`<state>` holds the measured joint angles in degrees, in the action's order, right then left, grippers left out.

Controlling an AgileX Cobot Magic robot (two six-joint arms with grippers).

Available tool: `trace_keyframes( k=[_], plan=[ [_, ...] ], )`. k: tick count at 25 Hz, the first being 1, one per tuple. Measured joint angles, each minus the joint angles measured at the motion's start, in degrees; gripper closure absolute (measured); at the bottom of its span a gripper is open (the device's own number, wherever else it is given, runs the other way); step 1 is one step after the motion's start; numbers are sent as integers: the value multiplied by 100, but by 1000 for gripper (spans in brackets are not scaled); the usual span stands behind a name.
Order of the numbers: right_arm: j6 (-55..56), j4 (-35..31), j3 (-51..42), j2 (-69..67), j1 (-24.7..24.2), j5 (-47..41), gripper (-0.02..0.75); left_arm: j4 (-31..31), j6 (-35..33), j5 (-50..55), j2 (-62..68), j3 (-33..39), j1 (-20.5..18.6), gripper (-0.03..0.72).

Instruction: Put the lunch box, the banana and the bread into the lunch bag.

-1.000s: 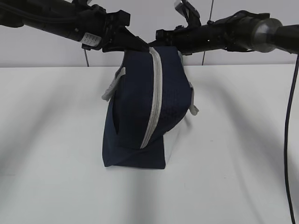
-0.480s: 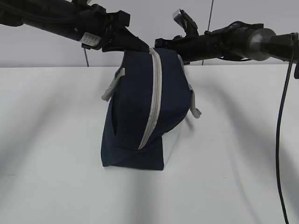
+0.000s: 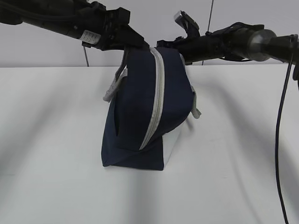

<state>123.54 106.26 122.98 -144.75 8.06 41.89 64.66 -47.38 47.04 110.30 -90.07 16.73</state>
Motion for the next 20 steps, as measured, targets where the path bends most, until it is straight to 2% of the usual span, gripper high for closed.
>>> trace_keyframes(
  k=[4,6,13,20],
  plan=[
    [0,118,422,-62,-20,346,321,-57,50,58,-70,-5,6,309],
    [0,128,663,-62,-20,577,263,-144,137,64,-82,-16,10,239],
    [0,141,1061,-38,-20,1013,227,-856,876,17,-96,-16,-70,200],
    [-11,141,729,564,-133,1080,227,-1016,1257,295,-381,-16,-527,200]
  ],
)
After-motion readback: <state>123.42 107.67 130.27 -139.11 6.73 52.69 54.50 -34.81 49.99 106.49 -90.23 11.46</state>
